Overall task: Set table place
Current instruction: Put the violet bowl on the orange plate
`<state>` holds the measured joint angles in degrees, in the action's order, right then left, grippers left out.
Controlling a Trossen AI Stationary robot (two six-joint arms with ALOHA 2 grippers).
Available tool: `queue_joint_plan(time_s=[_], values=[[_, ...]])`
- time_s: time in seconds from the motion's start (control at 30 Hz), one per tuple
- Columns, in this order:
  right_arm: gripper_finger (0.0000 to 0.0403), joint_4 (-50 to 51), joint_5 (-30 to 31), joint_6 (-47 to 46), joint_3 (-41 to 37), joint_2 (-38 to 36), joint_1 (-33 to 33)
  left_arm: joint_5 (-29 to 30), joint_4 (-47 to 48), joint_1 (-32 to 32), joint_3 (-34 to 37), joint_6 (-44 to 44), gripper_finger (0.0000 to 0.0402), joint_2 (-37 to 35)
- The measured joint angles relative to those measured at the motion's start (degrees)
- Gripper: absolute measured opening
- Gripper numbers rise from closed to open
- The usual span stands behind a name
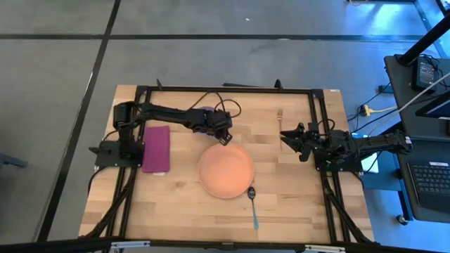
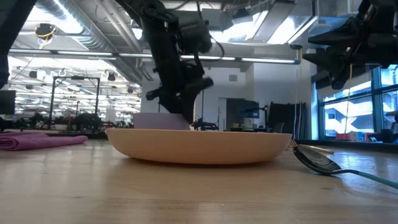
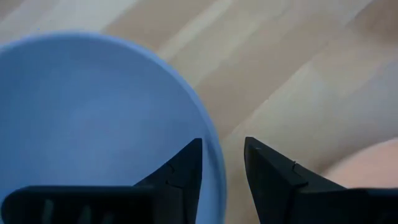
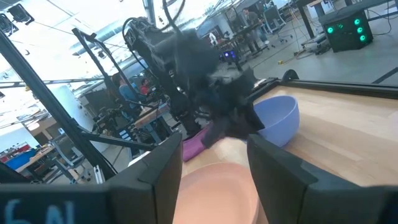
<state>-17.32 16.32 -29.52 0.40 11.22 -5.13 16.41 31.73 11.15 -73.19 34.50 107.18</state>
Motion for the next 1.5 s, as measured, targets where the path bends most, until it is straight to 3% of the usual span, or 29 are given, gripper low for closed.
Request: queue_joint_plan(time_s=[0.13, 0.33, 0.53, 0.67, 0.87, 0.97, 1.23, 1.5], values=[[0.0182, 0.0, 0.0, 0.0, 0.0, 0.0, 0.0, 4.2, -0.9, -0.9, 0.0, -3.8, 0.0099, 1.2], [0.0182, 0.0, 0.0, 0.0, 0.0, 0.0, 0.0, 4.8, -3.2, -2.0, 0.0, -11.0, 0.0011, 1.1], [0.0182, 0.0, 0.0, 0.0, 0.0, 0.0, 0.0, 5.0, 2.6, -2.4, -1.1, -11.7, 0.0005, 0.5], [0.0182, -0.1, 0.0, 0.1, 0.0, 0.0, 0.0, 5.6, 9.9, -4.3, -7.5, -12.3, 0.0004, -1.4], [0.0181, -0.4, 0.0, 0.0, 0.0, 0.0, 0.0, 5.7, 14.9, -11.6, -19.2, -12.2, 0.0002, -2.6], [0.0181, -0.4, 0.0, 0.0, 0.0, 0.0, 0.0, 5.3, 15.1, -16.9, -21.6, -10.8, 0.0002, -2.4], [0.0181, -0.2, 0.0, -0.3, 0.0, 0.0, 0.0, 6.7, 9.6, -31.3, -17.1, -0.7, 0.0002, -2.1], [0.0181, -0.2, 0.0, -0.2, 0.0, 0.0, 0.0, 10.7, 4.3, -33.6, -10.8, 2.4, 0.0002, -1.8]])
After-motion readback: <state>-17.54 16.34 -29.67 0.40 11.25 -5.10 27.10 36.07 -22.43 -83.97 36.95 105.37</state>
